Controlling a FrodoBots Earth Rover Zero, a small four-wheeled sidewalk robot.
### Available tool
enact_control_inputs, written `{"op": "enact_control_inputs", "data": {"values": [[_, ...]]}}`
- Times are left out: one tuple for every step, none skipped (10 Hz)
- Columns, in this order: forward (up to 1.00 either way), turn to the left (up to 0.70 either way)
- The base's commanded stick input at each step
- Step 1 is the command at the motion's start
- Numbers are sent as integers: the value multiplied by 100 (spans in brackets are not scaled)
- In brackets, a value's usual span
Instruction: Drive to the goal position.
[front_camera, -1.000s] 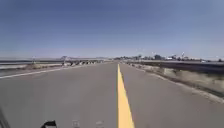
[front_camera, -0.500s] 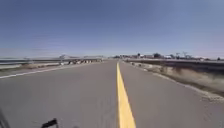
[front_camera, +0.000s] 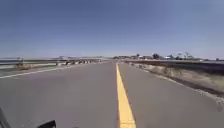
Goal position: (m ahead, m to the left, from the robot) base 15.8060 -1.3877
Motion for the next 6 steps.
{"op": "enact_control_inputs", "data": {"values": [[85,0],[85,0],[85,0],[85,0],[85,0],[85,0]]}}
